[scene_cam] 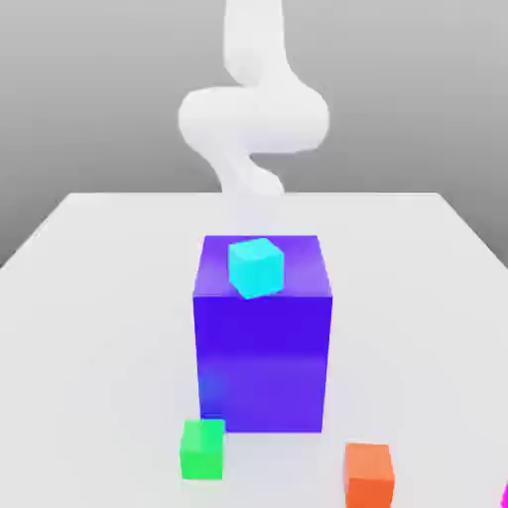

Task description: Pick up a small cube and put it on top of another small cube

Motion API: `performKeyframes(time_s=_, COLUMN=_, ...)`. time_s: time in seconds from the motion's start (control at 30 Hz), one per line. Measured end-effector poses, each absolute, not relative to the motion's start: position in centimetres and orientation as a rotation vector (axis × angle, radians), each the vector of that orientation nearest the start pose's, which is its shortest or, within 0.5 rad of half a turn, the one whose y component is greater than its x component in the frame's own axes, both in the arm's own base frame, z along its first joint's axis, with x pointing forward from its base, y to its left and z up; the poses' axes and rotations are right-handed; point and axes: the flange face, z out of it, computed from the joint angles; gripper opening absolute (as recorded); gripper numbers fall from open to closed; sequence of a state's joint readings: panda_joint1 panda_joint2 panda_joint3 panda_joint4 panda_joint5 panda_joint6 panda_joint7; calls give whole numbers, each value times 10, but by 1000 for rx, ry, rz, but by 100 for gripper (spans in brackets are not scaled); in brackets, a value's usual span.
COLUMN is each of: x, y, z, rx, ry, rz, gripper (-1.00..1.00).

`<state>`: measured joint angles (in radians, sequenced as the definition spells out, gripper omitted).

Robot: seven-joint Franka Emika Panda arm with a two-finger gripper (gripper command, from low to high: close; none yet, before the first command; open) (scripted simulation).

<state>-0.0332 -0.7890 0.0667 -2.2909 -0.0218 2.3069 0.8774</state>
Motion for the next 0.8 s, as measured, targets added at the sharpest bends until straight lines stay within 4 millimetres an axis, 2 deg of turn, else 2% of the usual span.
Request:
performKeyframes(time_s=0.17, x=362, y=68, z=705, rx=-2419, ry=1177, rz=-1108, gripper=0)
performKeyframes(time_s=0.37, x=384, y=116, z=681, rx=-2408, ry=1291, rz=-1138, gripper=0)
performKeyframes(time_s=0.57, x=413, y=158, z=643, rx=-2398, ry=1408, rz=-1139, gripper=0)
performKeyframes(time_s=0.8, x=448, y=196, z=584, rx=-2383, ry=1552, rz=-1101, gripper=0)
